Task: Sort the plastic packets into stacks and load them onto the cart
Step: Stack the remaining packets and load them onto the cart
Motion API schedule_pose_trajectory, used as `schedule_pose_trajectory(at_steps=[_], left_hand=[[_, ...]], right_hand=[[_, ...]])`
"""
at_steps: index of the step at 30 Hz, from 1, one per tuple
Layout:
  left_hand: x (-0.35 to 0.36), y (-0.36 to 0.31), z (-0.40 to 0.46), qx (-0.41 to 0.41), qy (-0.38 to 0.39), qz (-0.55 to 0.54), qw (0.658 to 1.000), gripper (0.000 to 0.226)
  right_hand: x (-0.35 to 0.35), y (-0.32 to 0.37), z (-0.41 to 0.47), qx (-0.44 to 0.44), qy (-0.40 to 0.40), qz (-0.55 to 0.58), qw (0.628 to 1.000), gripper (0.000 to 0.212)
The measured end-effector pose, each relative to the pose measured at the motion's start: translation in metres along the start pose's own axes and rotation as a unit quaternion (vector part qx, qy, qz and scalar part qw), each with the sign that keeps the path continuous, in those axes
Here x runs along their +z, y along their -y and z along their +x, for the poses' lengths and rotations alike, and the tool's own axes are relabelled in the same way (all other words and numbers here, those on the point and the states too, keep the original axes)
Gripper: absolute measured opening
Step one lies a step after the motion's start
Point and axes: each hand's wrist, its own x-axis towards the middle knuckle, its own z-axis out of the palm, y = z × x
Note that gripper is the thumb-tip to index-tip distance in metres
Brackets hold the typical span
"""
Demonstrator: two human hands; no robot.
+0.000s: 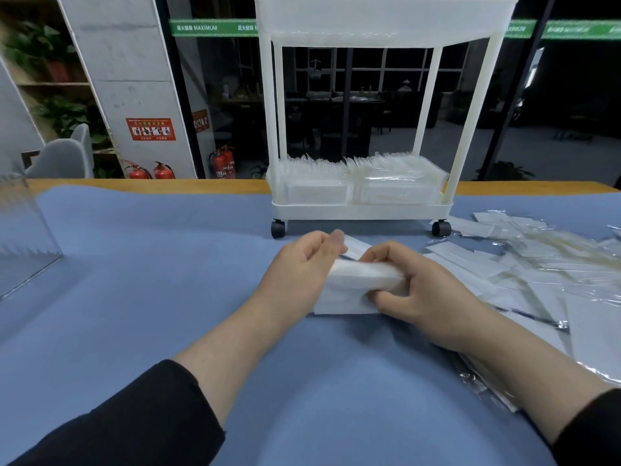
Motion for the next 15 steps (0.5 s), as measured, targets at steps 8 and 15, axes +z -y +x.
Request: schedule_pose_trajectory(at_steps=[8,15], left_hand=[[-0.028,0.002,0.005,0.063,0.109,0.073,0.989,0.029],[-0.027,0.007,0.007,0.060,0.133,0.098,0.984,0.035]], right_hand=[[-0.009,-0.001,0.000,-0.004,-0.043,0.054,0.998,0.036],[-0.009,-0.001,0.000,-0.004,-0.028,0.046,0.999,0.042]])
